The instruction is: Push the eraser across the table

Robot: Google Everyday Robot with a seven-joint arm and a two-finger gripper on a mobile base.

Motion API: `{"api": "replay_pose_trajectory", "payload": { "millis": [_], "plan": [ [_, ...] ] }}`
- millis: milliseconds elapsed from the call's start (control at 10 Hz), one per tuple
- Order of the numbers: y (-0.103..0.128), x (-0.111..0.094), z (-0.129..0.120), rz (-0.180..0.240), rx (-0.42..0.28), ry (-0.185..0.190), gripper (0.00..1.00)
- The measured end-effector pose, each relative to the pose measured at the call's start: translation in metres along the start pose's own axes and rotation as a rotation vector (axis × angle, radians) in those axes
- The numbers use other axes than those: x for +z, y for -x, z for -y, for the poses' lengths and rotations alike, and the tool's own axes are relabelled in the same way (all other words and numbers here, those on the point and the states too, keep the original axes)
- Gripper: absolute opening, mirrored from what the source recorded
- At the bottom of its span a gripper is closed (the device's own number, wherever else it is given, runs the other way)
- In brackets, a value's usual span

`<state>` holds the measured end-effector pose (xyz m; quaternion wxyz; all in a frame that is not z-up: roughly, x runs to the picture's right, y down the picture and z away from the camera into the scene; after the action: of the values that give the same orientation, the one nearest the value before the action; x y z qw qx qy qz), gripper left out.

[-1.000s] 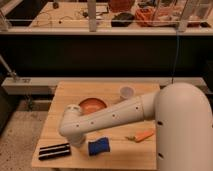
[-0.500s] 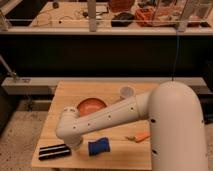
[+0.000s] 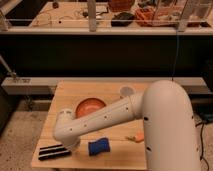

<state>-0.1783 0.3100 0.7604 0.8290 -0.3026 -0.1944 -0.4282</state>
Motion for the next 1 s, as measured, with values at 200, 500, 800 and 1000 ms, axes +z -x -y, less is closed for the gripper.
{"api": "replay_pose_trajectory", "payload": {
  "millis": [200,500,800,1000],
  "plan": [
    [0.003,0.001,0.004,-0.004,-0.012,0.007,0.04],
    [0.011,0.001,0.014,-0.009,-0.03,0.011,0.04],
    [0.01,-0.001,0.022,-0.02,-0.044,0.015,0.04],
    [0.012,-0.001,0.028,-0.028,-0.054,0.017,0.04]
  ]
}}
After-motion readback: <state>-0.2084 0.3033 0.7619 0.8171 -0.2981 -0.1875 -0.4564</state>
